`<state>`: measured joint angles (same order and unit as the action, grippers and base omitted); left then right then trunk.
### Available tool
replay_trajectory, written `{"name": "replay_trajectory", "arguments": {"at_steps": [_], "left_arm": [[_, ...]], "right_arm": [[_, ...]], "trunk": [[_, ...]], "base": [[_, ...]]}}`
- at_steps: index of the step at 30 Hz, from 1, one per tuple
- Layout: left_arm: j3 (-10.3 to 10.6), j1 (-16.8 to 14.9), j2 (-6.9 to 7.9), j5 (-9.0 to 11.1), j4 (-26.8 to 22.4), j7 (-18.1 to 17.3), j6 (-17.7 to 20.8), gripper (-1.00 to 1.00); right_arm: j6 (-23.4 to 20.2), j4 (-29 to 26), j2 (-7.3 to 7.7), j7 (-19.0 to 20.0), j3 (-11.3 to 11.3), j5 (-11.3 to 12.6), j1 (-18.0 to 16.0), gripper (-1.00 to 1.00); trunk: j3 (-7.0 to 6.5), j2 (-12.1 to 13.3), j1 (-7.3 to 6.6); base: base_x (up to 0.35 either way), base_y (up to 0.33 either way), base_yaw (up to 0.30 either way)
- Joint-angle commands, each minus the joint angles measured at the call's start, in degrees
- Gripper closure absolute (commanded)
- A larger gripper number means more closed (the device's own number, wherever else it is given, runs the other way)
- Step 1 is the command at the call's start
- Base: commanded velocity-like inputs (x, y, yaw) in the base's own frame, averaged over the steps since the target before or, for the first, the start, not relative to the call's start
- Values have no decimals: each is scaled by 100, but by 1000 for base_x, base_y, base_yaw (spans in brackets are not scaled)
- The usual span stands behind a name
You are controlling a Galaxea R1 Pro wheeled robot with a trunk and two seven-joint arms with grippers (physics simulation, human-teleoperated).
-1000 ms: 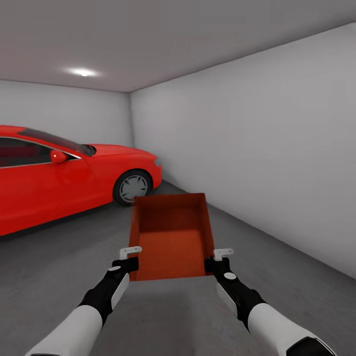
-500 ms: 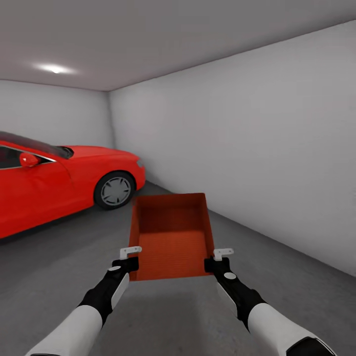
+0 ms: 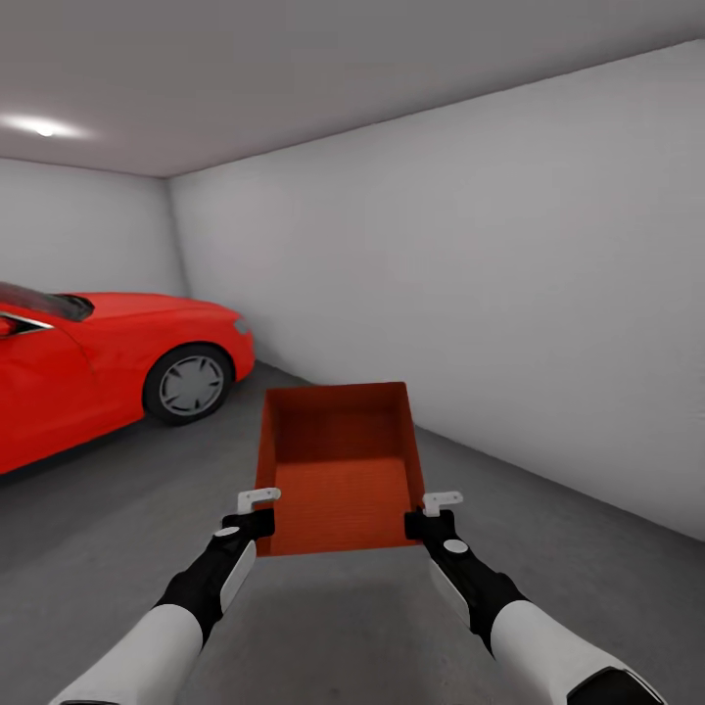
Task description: Move the two storage containers from the living room to the garage. In the garage, place one container on the floor and stack the other container on top of it (either order is fine).
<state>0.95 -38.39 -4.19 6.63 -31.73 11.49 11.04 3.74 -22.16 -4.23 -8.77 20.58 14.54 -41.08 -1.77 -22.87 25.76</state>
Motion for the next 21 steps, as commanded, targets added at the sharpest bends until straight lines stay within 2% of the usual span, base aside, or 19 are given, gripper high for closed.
{"name": "replay_trajectory", "arguments": {"at_steps": [1, 21], "left_arm": [[-87, -2, 6, -31, -35, 55, 34, 100], [-87, -2, 6, -31, -35, 55, 33, 100]], "right_arm": [[34, 300, 318, -239, -54, 92, -1, 100], [35, 297, 326, -239, -54, 91, -4, 100]], "trunk": [[2, -5, 2], [2, -5, 2]], "base": [[0, 0, -243], [0, 0, -243]]}}
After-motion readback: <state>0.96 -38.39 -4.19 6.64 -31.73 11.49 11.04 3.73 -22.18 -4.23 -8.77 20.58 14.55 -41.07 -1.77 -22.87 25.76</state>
